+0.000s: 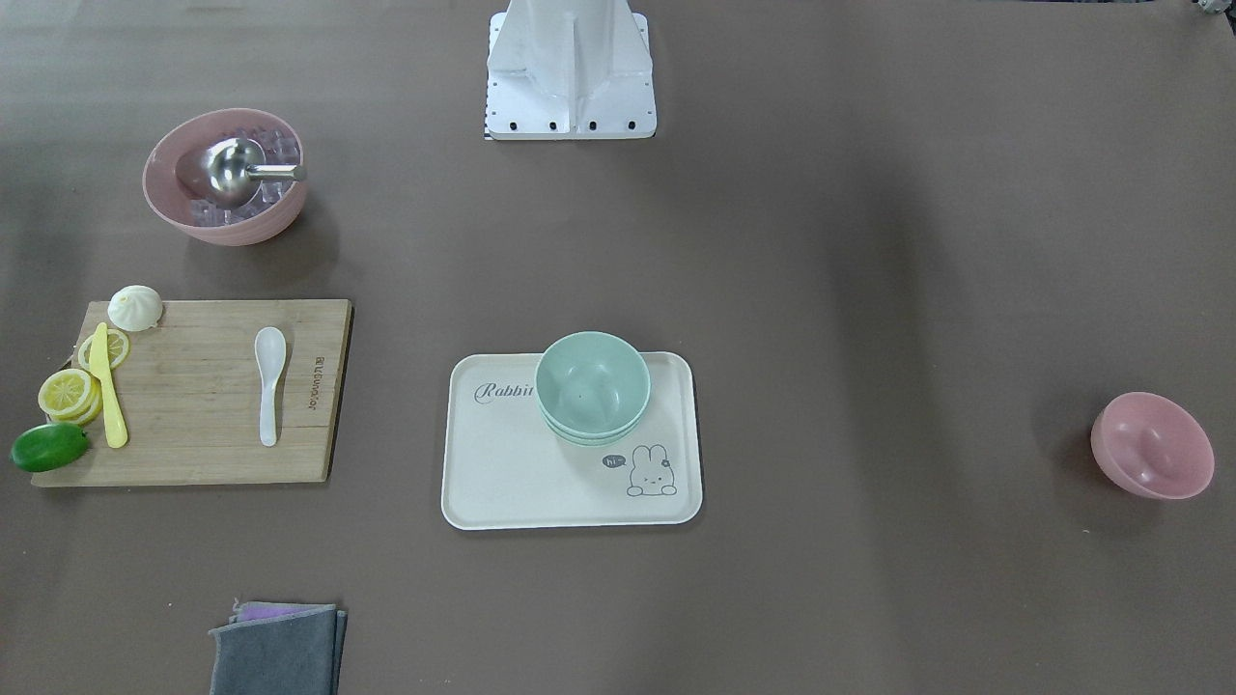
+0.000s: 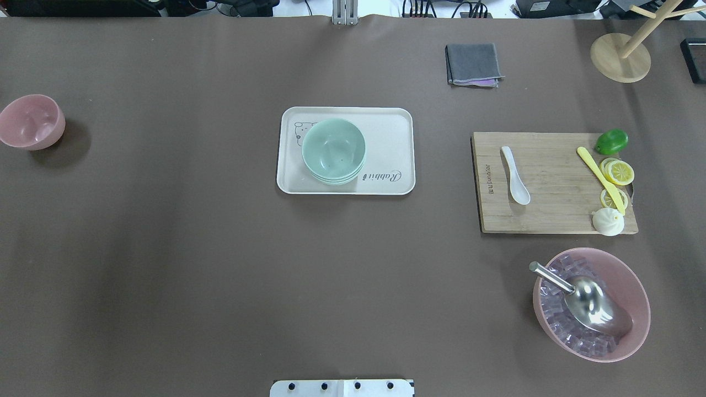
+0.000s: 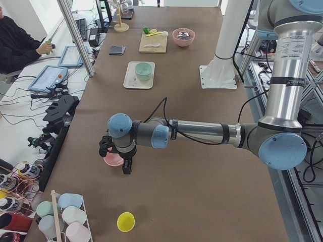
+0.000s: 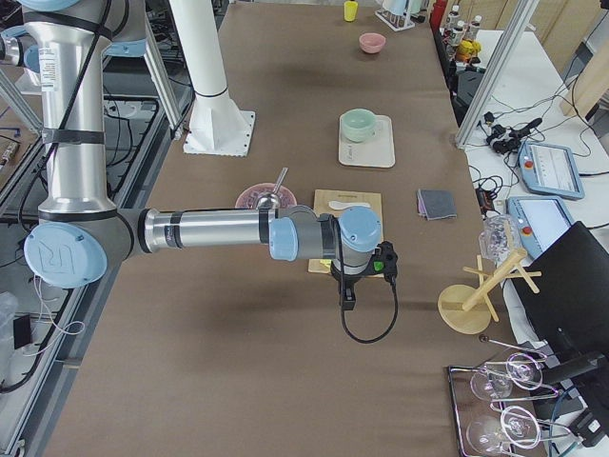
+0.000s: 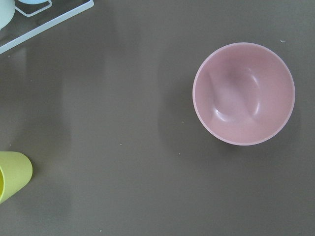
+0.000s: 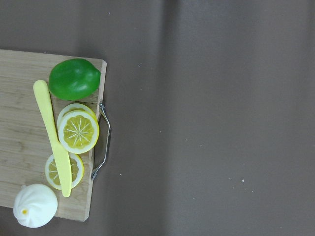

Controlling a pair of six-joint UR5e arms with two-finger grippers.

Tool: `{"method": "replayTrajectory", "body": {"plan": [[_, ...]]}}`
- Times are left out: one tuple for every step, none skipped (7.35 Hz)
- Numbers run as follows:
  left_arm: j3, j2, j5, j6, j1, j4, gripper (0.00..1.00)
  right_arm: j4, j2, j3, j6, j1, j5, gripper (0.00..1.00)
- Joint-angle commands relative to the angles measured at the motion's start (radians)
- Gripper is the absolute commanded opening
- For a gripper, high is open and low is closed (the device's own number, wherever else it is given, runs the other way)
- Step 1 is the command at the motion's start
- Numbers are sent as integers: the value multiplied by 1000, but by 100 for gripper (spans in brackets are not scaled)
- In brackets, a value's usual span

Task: Stack pink bowl on green and place spoon

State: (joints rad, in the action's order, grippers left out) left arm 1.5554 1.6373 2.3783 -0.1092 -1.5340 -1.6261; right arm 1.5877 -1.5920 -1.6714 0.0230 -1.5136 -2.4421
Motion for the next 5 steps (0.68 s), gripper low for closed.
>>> {"method": "replayTrajectory", "body": {"plan": [[0,-1,1,-1,-1,0,98,0,0,1,0,0,0,100],[2,-2,1,-1,-1,0,98,0,0,1,0,0,0,100],[2,-4,1,-1,-1,0,98,0,0,-1,0,0,0,100],[0,-4,1,-1,-1,0,98,0,0,-1,-5,0,0,100],[-1,-2,1,-1,0,0,98,0,1,-1,-8,0,0,100]]}}
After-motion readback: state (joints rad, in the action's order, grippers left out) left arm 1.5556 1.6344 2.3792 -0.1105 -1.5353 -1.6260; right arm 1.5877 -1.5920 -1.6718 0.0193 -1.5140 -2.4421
